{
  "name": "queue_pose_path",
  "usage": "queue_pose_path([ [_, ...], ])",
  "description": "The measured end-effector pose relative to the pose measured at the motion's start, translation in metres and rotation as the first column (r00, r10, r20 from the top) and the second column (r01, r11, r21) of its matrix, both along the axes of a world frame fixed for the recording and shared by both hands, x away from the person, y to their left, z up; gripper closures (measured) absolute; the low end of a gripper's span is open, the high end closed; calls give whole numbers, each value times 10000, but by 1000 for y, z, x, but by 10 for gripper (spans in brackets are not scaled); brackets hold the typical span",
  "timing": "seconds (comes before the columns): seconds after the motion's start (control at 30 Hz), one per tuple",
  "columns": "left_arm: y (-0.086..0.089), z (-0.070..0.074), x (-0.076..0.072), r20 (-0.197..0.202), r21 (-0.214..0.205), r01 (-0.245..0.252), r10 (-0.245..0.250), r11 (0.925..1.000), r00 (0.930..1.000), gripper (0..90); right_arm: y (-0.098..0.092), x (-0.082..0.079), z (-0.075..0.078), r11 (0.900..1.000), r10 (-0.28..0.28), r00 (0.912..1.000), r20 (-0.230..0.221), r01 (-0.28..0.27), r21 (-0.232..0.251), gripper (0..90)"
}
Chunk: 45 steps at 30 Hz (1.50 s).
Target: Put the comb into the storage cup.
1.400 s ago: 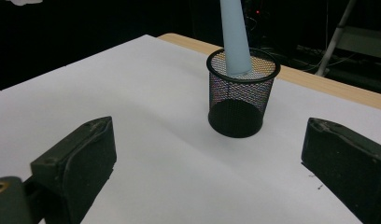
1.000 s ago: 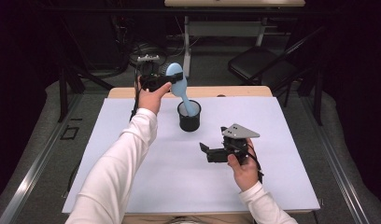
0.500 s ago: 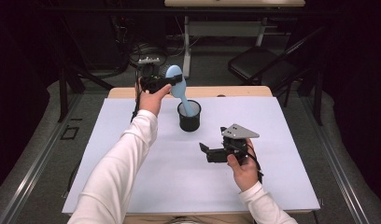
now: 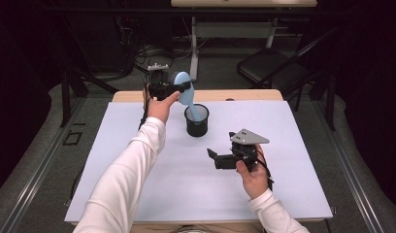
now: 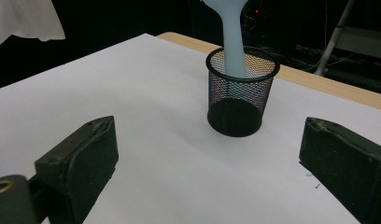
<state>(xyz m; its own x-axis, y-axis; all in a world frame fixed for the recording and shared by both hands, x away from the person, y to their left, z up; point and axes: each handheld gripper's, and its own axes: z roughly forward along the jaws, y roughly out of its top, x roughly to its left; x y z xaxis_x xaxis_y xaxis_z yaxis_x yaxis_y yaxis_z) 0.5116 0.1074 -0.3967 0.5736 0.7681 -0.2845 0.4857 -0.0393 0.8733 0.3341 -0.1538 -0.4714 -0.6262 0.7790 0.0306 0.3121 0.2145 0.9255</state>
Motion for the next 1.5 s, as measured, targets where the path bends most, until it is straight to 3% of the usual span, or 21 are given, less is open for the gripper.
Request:
queue_pose_path([
  [0.77,-16,-14,4,-75,810,97,-91,9967,9999,484,0,0,0,10000,42,10000,16,-42,23,59],
  [1.17,-22,-21,6,-3,1365,47,-47,9906,10000,482,1,0,-1,10000,54,10000,46,-54,-21,65],
  [1.5,-18,-28,7,-164,1118,-145,164,9936,9997,481,1,0,-1,10000,74,10000,11,-74,-43,67],
])
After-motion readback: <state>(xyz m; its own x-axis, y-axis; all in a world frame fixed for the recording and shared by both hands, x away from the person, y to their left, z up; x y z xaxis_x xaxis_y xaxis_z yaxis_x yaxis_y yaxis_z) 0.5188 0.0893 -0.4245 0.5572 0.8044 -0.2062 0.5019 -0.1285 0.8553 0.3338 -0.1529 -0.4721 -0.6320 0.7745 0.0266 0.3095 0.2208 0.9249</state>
